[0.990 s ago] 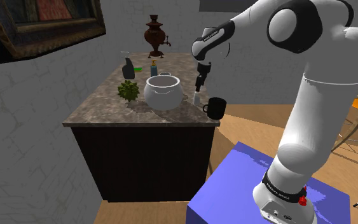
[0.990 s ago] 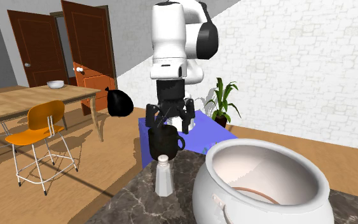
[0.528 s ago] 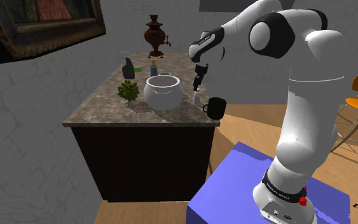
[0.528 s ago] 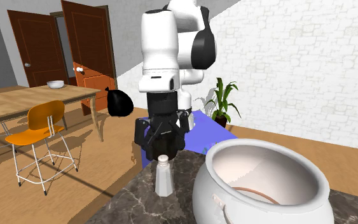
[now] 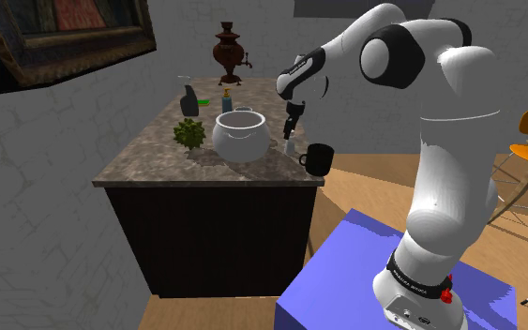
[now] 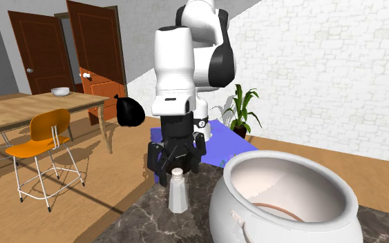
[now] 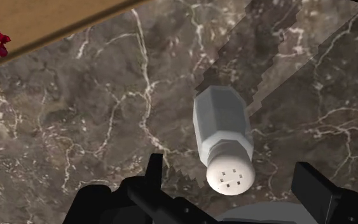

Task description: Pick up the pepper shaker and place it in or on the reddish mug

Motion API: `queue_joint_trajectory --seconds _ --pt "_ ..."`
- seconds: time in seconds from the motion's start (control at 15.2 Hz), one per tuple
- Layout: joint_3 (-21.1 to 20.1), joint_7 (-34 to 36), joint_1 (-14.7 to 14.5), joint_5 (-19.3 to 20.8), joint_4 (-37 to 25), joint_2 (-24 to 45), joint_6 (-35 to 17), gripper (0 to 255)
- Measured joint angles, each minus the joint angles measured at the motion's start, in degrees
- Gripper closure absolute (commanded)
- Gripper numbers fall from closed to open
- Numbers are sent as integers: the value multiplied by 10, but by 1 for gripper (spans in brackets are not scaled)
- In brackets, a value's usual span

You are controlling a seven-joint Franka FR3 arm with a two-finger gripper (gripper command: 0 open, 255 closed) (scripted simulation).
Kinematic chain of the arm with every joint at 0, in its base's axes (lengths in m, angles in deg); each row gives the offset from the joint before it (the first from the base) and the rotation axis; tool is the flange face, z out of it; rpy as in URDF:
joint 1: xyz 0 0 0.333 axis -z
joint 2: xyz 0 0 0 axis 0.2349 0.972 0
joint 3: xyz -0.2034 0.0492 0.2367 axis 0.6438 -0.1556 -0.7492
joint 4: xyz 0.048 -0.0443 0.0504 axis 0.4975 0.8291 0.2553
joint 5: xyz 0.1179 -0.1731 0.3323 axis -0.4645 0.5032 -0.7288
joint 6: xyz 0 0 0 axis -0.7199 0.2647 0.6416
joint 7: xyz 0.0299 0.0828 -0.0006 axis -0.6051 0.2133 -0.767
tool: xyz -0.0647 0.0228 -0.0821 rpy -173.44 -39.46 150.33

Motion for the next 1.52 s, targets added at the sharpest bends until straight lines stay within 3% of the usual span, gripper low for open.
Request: queue_joint_trajectory --seconds 0.2,0.26,0.99,1.52 --pt "0 0 0 0 0 0 0 0" --pt "0 0 0 0 0 0 0 255" --pt "0 1 0 1 -1 -1 2 255" --pt "6 12 -4 16 -26 -28 52 255"
